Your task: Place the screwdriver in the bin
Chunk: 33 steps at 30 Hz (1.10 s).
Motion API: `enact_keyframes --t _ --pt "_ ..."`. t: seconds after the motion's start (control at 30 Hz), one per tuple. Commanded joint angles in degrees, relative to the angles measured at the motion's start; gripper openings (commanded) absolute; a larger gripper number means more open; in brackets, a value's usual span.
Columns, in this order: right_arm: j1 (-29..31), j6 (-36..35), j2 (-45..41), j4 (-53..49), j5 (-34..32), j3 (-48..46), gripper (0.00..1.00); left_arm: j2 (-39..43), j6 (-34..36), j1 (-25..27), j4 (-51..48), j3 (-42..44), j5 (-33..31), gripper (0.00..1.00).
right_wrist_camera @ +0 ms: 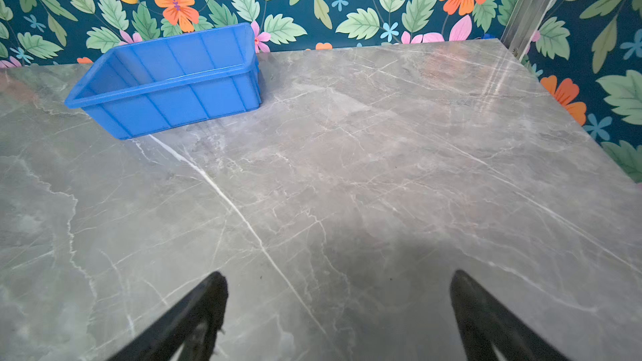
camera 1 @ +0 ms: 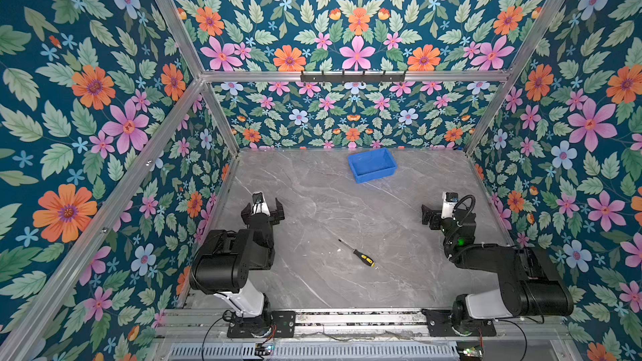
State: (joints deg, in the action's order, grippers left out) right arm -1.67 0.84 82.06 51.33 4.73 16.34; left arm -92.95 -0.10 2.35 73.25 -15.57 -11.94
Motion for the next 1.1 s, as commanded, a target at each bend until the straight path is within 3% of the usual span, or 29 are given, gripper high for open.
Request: enact_keyframes --t 0.0,0.67,0.87,1.07 --pt "0.0 -0.2 0.1 0.9 0.3 0.3 0.99 0.1 -0.5 0.0 0.5 0.0 -0.3 1.00" --pt "0.0 -0.3 -0.3 -0.9 0.1 1.2 0.99 0.1 -0.4 0.0 0.5 0.0 -0.2 1.00" --pt "0.0 -0.8 -3.4 -4.6 1.5 1.7 0.99 0.1 -0.4 0.0 0.9 0.3 -0.1 1.00" --pt "1.5 -1.8 -12.5 -12.5 -0.2 1.8 0.99 6.6 2.0 0.6 -0.3 2.7 5.3 1.00"
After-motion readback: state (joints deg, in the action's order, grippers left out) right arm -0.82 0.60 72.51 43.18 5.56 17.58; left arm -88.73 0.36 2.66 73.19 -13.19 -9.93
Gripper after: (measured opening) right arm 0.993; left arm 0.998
